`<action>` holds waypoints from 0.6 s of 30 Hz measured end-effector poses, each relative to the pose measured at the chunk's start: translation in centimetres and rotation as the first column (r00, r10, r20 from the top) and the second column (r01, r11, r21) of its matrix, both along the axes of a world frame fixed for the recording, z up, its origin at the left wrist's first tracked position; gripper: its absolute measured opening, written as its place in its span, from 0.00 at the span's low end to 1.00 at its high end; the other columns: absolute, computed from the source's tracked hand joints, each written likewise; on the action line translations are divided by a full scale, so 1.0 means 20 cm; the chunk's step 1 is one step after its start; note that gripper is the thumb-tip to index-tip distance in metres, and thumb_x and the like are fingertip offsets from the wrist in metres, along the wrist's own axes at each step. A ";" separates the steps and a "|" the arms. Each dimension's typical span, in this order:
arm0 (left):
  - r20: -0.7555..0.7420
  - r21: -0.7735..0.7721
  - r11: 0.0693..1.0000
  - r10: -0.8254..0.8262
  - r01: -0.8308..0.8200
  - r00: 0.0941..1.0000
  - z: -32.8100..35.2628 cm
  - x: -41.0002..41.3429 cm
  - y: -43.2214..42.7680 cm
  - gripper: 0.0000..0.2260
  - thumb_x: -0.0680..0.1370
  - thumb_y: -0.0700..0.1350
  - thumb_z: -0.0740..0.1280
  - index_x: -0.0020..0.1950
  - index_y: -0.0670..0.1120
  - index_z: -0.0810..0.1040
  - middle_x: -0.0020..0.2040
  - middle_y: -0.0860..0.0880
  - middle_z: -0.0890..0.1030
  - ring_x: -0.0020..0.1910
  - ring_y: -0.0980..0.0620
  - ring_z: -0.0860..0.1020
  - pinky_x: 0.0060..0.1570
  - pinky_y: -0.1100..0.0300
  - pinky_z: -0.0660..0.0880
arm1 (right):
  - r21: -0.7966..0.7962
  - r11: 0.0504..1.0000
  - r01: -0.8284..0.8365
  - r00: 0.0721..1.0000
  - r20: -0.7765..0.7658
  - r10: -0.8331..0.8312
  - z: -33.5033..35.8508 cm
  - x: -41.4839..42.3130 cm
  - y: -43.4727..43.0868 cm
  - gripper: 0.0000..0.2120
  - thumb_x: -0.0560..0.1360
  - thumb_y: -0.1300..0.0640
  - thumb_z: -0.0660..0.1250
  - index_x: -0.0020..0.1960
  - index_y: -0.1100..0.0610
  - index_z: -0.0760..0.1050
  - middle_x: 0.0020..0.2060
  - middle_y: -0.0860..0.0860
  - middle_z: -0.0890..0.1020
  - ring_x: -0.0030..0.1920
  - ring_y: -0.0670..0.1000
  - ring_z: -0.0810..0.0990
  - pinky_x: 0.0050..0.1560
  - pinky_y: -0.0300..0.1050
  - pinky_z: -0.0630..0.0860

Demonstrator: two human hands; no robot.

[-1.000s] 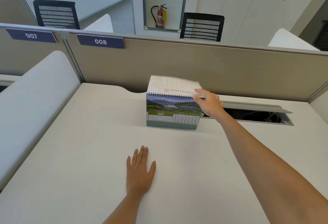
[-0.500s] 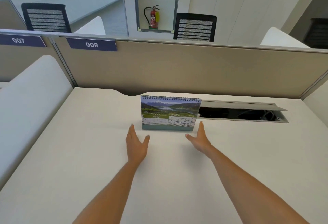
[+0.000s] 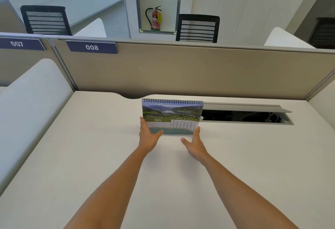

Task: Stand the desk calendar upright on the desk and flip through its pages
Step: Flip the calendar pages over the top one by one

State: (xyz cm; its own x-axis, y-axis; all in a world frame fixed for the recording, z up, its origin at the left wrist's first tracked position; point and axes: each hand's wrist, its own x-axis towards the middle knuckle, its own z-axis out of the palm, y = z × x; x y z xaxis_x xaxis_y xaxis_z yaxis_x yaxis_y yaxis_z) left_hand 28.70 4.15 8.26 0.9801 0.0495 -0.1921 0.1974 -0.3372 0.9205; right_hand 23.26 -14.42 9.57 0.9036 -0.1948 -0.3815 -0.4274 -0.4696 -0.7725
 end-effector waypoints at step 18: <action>0.026 0.025 0.968 0.248 -0.249 0.968 0.17 -0.18 0.16 0.13 0.78 0.57 0.60 0.52 0.50 0.76 0.53 0.47 0.82 0.53 0.45 0.79 0.54 0.47 0.77 | 0.459 0.863 0.212 0.966 0.038 -0.257 0.18 -0.11 -0.14 0.16 0.80 0.42 0.57 0.60 0.52 0.73 0.59 0.53 0.82 0.53 0.52 0.80 0.54 0.52 0.75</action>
State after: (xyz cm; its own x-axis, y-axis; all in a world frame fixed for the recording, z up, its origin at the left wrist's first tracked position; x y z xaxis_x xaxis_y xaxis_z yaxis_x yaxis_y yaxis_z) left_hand 25.15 7.37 11.74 0.9404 0.2972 -0.1654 0.2578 -0.3055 0.9166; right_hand 20.98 -17.13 13.14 0.8888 -0.2346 -0.3937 -0.3955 0.0411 -0.9175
